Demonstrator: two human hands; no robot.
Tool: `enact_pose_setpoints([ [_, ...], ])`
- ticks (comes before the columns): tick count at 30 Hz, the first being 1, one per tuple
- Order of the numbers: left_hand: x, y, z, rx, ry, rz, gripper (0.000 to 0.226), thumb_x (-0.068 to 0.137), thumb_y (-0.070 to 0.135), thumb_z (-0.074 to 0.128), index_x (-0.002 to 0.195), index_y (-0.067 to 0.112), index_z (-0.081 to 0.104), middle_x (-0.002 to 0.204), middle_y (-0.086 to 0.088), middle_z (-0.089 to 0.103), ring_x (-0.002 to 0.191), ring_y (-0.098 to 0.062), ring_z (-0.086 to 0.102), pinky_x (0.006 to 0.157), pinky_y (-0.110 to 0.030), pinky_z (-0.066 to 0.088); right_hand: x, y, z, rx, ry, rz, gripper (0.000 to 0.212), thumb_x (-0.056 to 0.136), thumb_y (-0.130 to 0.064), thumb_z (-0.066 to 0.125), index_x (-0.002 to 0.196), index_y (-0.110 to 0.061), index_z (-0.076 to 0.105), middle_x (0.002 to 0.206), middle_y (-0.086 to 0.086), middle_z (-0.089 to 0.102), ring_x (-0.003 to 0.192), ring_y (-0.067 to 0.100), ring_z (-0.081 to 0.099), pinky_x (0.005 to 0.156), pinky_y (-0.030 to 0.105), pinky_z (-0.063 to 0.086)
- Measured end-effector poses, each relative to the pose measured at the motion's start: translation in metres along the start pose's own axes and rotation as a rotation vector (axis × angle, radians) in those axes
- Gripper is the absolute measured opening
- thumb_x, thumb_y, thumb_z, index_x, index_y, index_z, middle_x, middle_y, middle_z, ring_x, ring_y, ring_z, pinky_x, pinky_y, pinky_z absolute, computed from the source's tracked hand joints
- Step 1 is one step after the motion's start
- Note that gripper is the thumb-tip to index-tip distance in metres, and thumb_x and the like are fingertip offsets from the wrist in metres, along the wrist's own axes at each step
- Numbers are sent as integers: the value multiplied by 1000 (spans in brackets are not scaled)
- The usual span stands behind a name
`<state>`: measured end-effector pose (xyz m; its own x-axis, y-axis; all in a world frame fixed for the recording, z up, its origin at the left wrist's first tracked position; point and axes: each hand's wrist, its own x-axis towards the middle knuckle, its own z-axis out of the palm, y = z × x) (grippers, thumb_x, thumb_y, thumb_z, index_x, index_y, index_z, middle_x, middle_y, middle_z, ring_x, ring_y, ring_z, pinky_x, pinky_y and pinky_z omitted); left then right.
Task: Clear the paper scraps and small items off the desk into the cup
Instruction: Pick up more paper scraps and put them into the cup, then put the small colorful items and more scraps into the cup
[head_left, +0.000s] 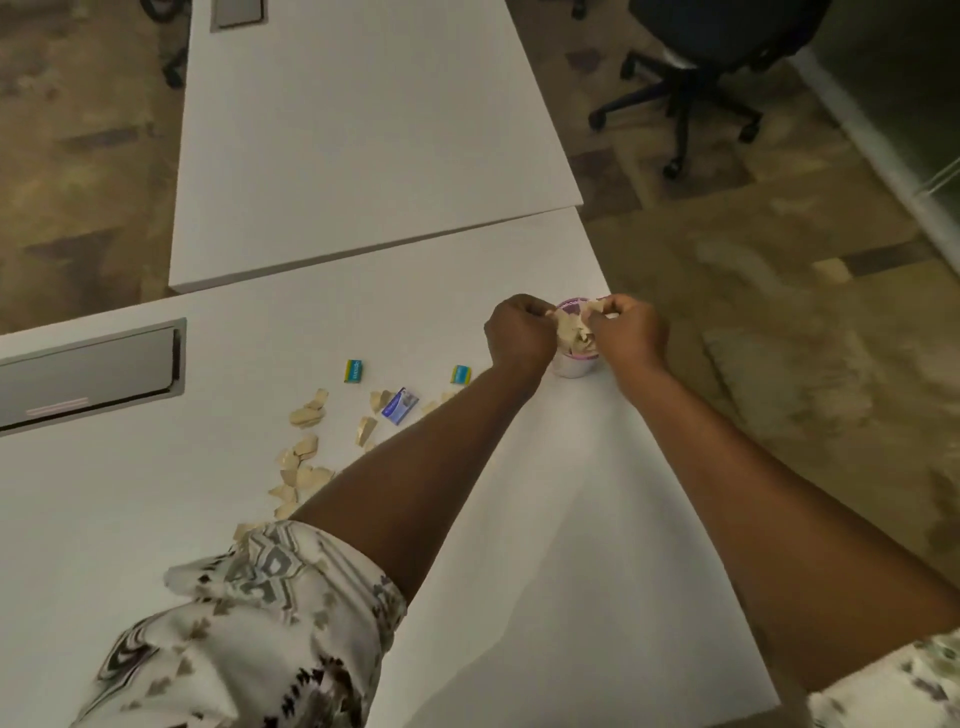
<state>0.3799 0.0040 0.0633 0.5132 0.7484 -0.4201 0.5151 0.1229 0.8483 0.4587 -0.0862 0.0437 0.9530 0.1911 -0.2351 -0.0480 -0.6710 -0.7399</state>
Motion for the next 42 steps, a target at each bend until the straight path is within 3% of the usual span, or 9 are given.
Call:
enact_pose_setpoints([
  [10,16,10,26,144,-157,23,18,87,10,63,100,10,77,107,-9,74,103,-28,69,90,-42,59,22,7,-9,-4,-178,0,16,83,-17,68,96,-11,75,95,9,75,92,29,70,84,45,59],
  [15,14,13,19,115,-191,32,25,88,12,57,104,12,76,108,-7,75,102,-25,69,92,-42,58,20,5,-14,7,-210,-35,25,82,-8,57,98,-18,74,99,4,74,93,23,70,84,40,60],
  [19,14,9,12,54,-225,22,31,86,8,54,109,13,74,114,-5,73,108,-24,67,97,-44,55,12,5,-17,-201,-195,-198,25,87,-11,55,105,-14,72,105,7,72,96,26,67,83,36,57],
  [22,13,4,4,-17,-233,21,32,88,8,54,115,14,71,119,-3,71,114,-23,64,103,-45,52,-3,3,-16,-325,-216,-488,28,79,-23,55,100,-13,72,95,9,70,86,29,64,64,24,46],
  [26,12,-12,-12,2,-171,55,33,92,10,49,118,15,68,119,-3,71,114,-24,63,103,-46,51,-7,15,-2,-615,-380,-587,27,82,-15,57,107,-12,66,113,5,66,104,29,61,79,32,51],
  [33,-2,-76,-37,366,-96,162,27,93,9,51,109,14,72,113,-5,73,103,-23,66,88,-26,48,2,22,16,-826,-491,-473,35,86,-24,56,119,-14,60,120,6,63,110,30,60,78,29,41],
  [36,-10,-104,-37,559,-210,284,26,94,10,52,112,13,70,115,-9,67,104,-27,64,88,-31,50,8,20,19,-871,-521,-470,33,87,-26,56,117,-13,59,121,5,63,113,29,59,80,30,40],
  [38,-14,-118,-33,682,-339,378,32,94,14,52,122,17,67,130,-10,59,118,-29,58,96,-40,50,11,19,19,-875,-530,-479,31,88,-28,56,115,-12,60,120,5,63,112,29,60,79,29,38],
  [42,-21,-133,-20,982,-558,571,51,95,15,48,145,26,48,166,-7,20,146,-30,30,112,-43,39,15,14,15,-847,-513,-521,27,89,-33,55,107,-15,61,114,5,65,104,30,61,80,32,47],
])
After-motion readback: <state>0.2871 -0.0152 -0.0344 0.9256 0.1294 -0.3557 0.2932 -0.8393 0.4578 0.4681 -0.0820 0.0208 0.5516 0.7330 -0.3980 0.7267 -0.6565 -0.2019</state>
